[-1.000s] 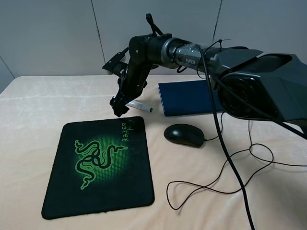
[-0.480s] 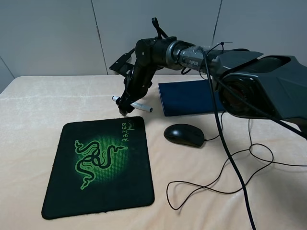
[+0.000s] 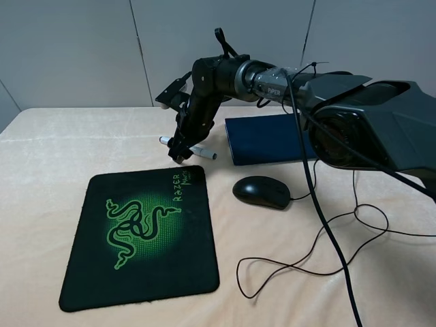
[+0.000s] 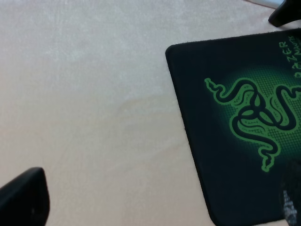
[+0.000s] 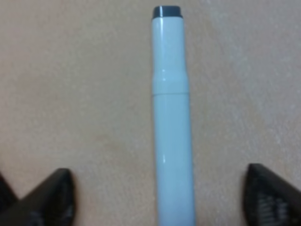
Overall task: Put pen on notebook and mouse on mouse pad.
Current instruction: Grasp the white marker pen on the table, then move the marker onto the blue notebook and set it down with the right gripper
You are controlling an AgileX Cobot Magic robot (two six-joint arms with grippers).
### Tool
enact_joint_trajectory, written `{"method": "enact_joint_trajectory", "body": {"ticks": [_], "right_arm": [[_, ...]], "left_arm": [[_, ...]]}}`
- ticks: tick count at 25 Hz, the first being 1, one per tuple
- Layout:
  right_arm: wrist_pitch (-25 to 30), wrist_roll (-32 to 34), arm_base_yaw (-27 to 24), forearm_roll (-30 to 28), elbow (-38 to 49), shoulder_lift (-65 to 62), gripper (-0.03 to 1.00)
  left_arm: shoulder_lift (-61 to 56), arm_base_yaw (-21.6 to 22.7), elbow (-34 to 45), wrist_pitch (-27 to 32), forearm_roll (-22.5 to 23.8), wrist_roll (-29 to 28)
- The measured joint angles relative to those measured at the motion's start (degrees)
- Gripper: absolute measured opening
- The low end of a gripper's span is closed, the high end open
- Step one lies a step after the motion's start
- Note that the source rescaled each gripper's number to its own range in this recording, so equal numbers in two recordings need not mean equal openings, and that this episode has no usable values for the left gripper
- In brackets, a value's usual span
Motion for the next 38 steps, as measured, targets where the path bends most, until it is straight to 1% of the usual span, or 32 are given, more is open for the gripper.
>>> {"method": "enact_joint_trajectory", "body": {"ticks": [6,9,10,11,22,33,38], "right_arm": [[0.1,-0.1,0.0,-0.1,0.0,0.0,0.38],[0.1,-0.1,0.0,-0.7,0.0,0.0,0.14],[0.1,-0.1,0.0,-0.7,0.0,0.0,0.04],[0.1,0.0,0.0,-0.8,0.0,0.0,0.0],[0.6,1.1,0.0,-0.9,0.0,-0.3,0.01],[4.0,2.0,0.0,-1.1,0.0,-7.5,0.01],[6.9,2.0,-0.4,-2.2,0.0,-9.9,0.01]], "left_arm": [[0.0,0.0,0.0,0.0,0.0,0.0],[0.0,0.0,0.0,0.0,0.0,0.0],[0.0,0.0,0.0,0.0,0.0,0.0],[0.0,0.0,0.0,0.0,0.0,0.0],[0.0,0.0,0.0,0.0,0.0,0.0],[0.0,0.0,0.0,0.0,0.0,0.0],[0.0,0.0,0.0,0.0,0.0,0.0]]}}
